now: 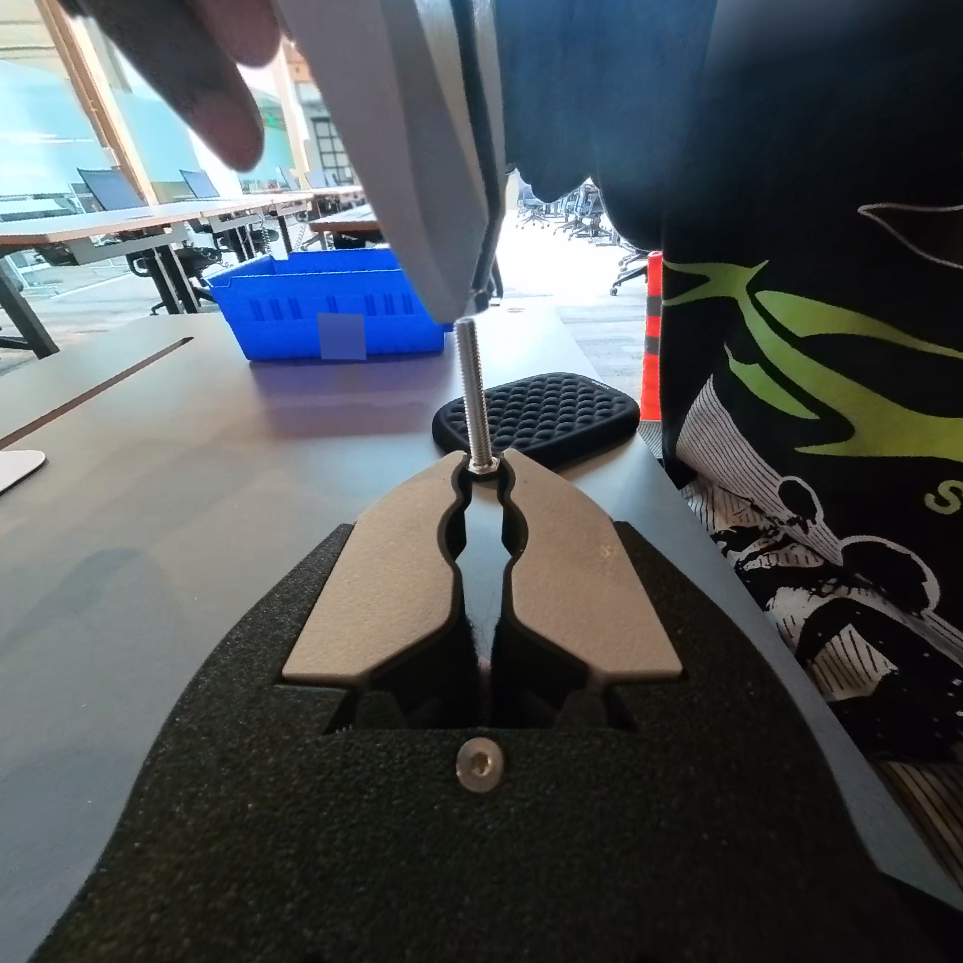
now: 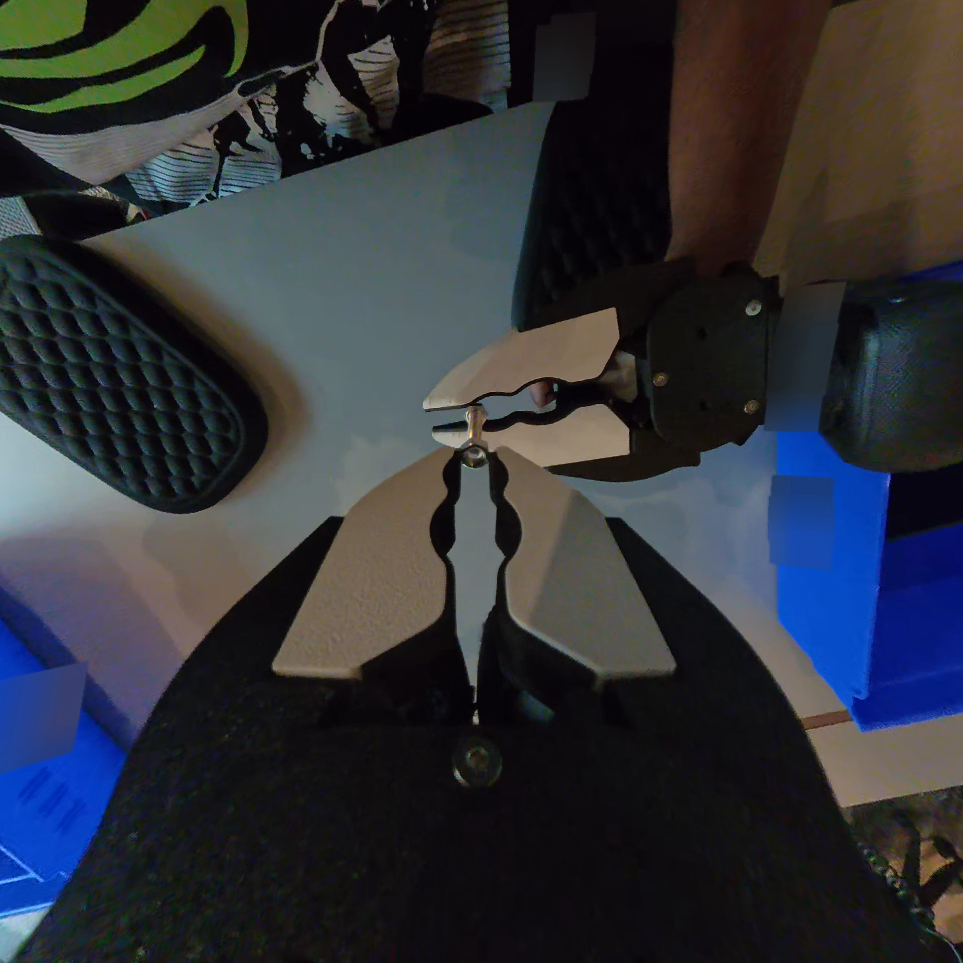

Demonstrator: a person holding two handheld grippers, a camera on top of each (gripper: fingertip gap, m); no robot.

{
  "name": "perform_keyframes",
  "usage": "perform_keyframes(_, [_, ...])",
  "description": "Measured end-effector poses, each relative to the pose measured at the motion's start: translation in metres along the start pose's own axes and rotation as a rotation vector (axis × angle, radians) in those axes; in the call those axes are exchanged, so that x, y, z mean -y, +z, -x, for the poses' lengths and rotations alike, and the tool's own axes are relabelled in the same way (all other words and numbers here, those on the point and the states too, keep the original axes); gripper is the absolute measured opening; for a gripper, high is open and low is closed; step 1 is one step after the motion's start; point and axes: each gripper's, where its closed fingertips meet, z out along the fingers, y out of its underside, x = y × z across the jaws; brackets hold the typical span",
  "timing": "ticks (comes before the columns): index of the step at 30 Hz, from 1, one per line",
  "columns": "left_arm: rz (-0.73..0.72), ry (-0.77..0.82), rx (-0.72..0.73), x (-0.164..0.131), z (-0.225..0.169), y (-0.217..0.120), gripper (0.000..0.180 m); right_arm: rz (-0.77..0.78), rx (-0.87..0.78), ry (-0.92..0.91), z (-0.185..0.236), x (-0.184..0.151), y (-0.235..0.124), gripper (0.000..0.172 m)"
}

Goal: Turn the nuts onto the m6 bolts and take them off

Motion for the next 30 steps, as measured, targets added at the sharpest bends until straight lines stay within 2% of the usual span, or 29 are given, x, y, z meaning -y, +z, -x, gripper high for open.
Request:
perform_keyframes(16, [0.005, -0.018, 0.045, -0.001, 0.006, 0.000, 0.008, 0.084, -0.018, 0.033, -0.002, -0.008, 0.003, 0.010])
perform_keyframes(26, [0.034, -0.009, 0.257, -0.004, 0.029, -0.001, 0.008, 0.120, -0.043, 0.510, -0.009, -0.022, 0.003, 0.010])
perform_keyframes(30, [0.048, -0.020, 0.294, -0.006, 0.034, -0.001, 0.008, 0.123, -0.070, 0.707, -0.011, -0.028, 0.004, 0.010])
